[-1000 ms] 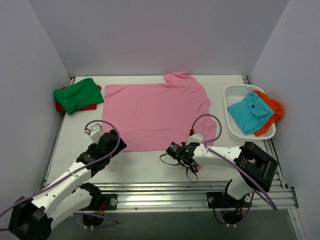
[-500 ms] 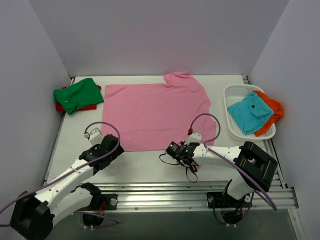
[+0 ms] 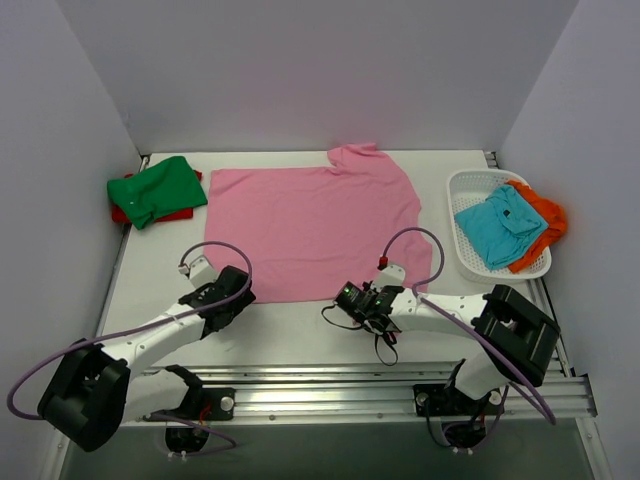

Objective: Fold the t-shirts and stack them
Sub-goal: Fold the tshirt

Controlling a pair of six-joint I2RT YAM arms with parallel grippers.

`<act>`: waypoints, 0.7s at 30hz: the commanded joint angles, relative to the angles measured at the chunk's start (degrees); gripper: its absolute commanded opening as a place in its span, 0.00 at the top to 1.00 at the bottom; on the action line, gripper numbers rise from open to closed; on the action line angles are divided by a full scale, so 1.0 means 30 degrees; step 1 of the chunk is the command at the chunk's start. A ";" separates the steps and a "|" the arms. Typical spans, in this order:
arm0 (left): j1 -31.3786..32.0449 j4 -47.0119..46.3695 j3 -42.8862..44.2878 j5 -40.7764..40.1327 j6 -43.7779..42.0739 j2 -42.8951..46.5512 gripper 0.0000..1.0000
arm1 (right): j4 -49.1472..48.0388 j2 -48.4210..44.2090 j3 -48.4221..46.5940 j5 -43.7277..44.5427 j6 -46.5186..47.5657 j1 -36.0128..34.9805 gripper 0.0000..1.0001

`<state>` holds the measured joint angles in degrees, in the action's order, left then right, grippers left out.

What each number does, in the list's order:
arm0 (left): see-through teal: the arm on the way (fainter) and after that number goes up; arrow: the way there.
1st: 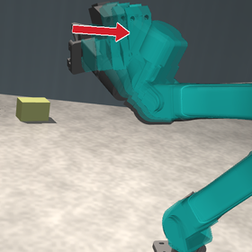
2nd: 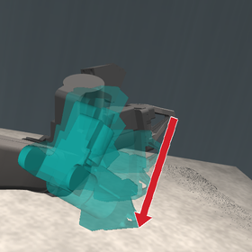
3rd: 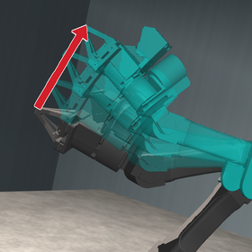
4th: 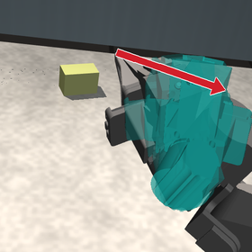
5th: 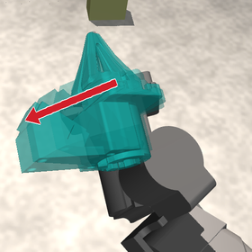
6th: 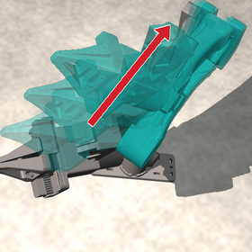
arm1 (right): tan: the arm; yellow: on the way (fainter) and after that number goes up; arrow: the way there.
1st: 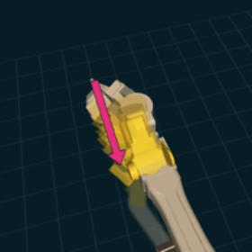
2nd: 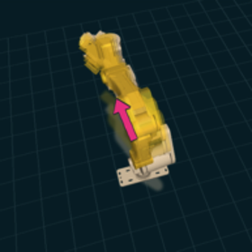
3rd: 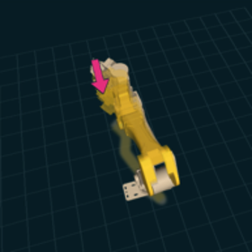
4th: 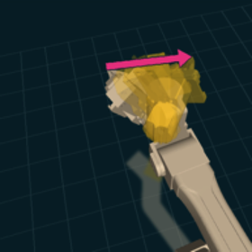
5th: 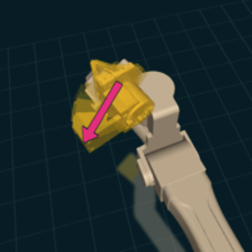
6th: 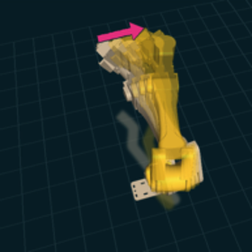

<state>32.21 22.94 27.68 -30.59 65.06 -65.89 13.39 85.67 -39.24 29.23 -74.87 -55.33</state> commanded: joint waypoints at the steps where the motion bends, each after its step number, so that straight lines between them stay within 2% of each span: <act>1: 0.0104 -0.1639 -0.0028 -0.0701 0.0638 -0.0566 0.11 | 0.1309 -0.0080 0.0630 -0.0282 0.0201 0.0250 1.00; 7: 0.0075 -0.3103 -0.0146 -0.0908 0.0638 -0.1708 0.16 | 0.1075 0.0359 0.0455 -0.0370 0.0348 0.0367 1.00; 10: 0.0104 -0.3164 0.0001 -0.1142 0.0580 -0.1944 0.22 | 0.1104 0.0564 0.0338 -0.0370 0.0377 0.0367 1.00; 14: 0.0104 -0.3368 -0.0057 -0.1142 0.0376 -0.1826 0.42 | 0.1279 0.0595 0.0220 -0.0253 0.0406 0.0397 1.00; 16: 0.0104 -0.3311 0.0059 -0.1142 0.0287 -0.1914 0.55 | 0.1280 0.0594 0.0191 -0.0165 0.0348 0.0426 1.00; 18: 0.0104 -0.3165 0.0176 -0.1171 0.0141 -0.2118 0.64 | 0.1338 0.0652 0.0191 -0.0136 0.0319 0.0397 1.00; 21: 0.0133 -0.3018 0.0353 -0.1171 0.0053 -0.2207 0.70 | 0.1397 0.0711 0.0132 -0.0135 0.0260 0.0426 1.00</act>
<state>32.23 14.50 27.68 -33.98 65.43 -72.01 13.02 85.78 -39.27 29.15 -74.28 -54.72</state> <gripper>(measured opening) 0.320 0.024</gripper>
